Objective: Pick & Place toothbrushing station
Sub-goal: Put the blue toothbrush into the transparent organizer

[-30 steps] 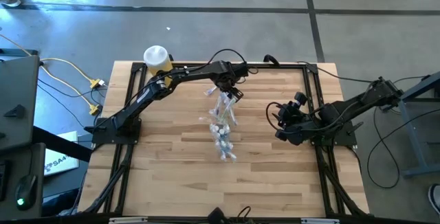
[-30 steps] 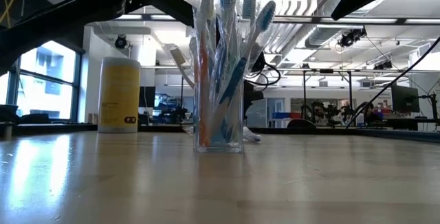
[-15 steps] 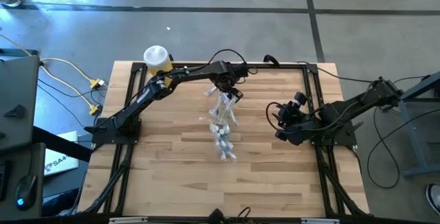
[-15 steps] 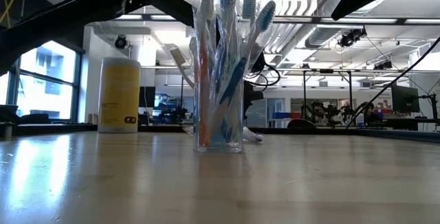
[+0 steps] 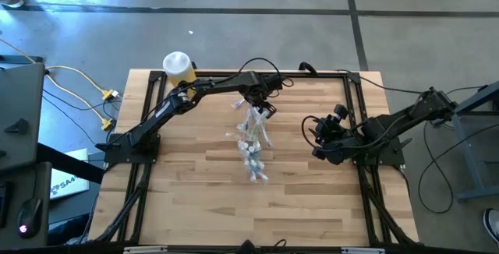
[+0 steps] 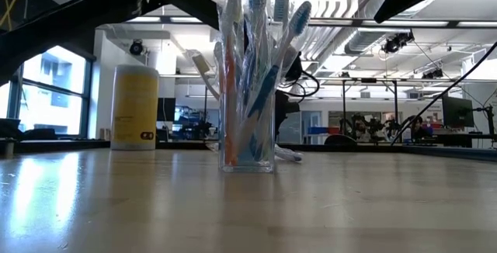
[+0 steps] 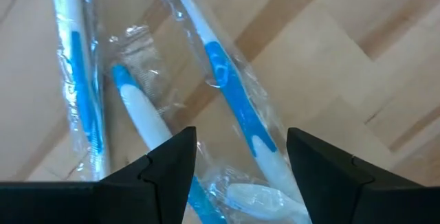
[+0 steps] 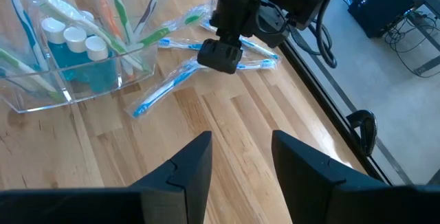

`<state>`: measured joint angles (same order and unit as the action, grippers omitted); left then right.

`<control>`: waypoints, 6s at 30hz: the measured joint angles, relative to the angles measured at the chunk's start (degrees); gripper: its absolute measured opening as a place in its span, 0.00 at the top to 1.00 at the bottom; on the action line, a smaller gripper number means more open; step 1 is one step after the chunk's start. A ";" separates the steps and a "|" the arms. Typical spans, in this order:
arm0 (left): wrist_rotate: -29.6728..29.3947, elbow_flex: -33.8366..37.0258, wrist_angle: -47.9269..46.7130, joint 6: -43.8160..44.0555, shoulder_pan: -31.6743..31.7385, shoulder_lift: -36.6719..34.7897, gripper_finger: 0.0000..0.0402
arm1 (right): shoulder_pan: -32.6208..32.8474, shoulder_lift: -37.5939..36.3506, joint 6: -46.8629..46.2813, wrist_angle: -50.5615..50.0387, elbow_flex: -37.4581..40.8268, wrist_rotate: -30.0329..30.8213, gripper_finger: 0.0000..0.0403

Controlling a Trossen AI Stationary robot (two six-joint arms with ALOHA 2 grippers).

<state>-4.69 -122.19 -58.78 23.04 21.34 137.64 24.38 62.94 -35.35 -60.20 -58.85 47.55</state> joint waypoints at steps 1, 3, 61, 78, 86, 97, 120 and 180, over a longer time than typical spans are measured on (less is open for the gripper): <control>-0.02 0.00 -0.11 -0.04 -0.08 0.00 0.45 | 0.00 0.00 0.00 0.00 0.00 0.00 0.64; 0.06 0.00 -0.18 -0.06 -0.44 0.00 0.45 | 0.00 0.01 0.00 0.00 0.00 0.00 0.64; -0.94 -12.67 0.13 -12.01 -5.26 -9.31 0.98 | 0.04 -0.55 -2.10 -0.02 -0.02 -2.51 0.64; -7.24 -12.68 -8.54 -14.21 -13.79 -31.52 0.98 | 6.14 -0.50 -4.31 0.15 -0.02 0.82 0.64; -19.67 -12.55 -25.81 -4.90 -21.73 -35.37 0.98 | 9.52 -0.50 -5.64 0.22 -0.02 1.94 0.64; -21.14 5.88 -25.37 -2.19 -32.65 -49.05 0.98 | 12.11 -0.37 -9.21 0.90 -0.02 4.02 0.64; -15.76 106.31 127.85 -26.17 -49.78 -65.71 0.98 | 12.41 1.90 -9.42 6.08 -0.02 12.94 0.64; 2.71 97.29 142.31 -17.79 -36.00 -27.85 0.87 | 7.42 1.92 5.89 26.77 0.00 4.28 0.64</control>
<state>-1.99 -24.91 83.53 5.26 -14.66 109.80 31.80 64.86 -29.46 -33.43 -58.85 51.83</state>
